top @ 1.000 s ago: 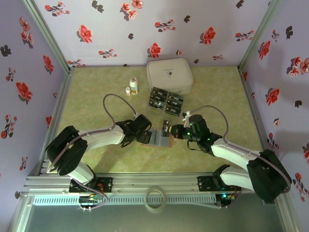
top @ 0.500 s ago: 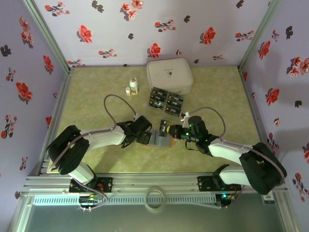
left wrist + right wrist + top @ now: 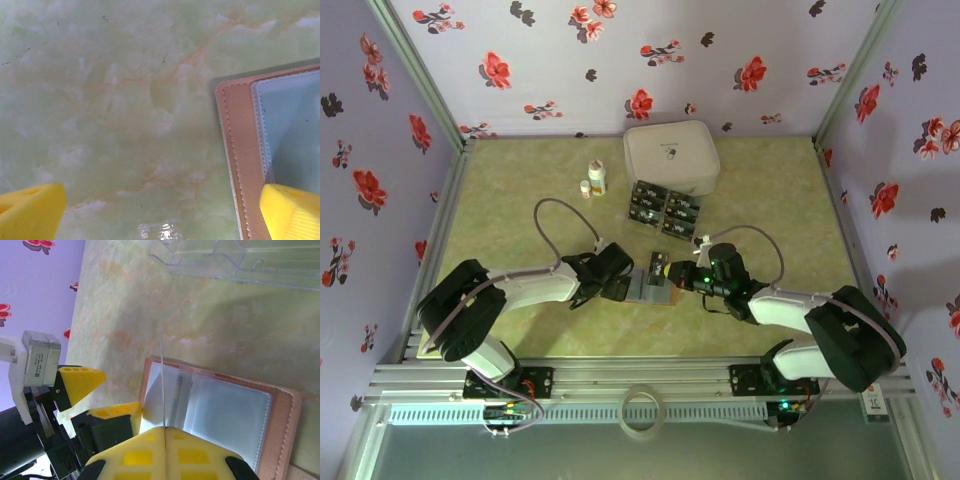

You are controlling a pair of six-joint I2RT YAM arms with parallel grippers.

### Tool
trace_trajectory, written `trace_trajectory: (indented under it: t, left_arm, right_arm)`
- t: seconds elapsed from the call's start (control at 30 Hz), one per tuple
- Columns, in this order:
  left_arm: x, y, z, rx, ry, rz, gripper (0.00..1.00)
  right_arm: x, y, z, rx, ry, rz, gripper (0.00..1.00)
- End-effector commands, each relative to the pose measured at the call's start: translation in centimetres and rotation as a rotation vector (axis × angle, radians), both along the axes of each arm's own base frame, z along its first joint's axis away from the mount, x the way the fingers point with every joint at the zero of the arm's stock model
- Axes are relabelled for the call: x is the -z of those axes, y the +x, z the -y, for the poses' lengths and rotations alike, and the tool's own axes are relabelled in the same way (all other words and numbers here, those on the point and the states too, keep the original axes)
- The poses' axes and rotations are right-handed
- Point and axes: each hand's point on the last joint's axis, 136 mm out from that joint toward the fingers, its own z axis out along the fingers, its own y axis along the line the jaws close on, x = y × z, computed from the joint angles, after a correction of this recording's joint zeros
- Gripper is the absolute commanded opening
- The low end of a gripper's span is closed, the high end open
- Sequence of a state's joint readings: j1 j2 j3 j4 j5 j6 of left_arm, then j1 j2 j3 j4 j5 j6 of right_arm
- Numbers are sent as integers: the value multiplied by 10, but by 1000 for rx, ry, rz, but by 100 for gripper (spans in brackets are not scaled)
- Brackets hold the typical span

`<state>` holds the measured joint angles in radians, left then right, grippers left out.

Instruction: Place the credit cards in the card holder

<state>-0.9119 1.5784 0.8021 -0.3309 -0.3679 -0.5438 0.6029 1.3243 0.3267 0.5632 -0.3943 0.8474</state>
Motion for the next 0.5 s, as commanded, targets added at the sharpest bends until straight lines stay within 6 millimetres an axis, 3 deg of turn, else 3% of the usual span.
trace_trajectory:
  t: [0.0, 0.27, 0.47]
  left_arm:
    - [-6, -3, -7, -21, 20, 15, 100]
    - [-33, 5, 9, 7, -37, 66, 100]
    - [-25, 7, 14, 20, -21, 56, 100]
  right_arm:
    - [-3, -2, -4, -8, 26, 11, 0]
    - [-6, -1, -4, -6, 30, 16, 0]
    - [-5, 0, -4, -6, 29, 13, 0]
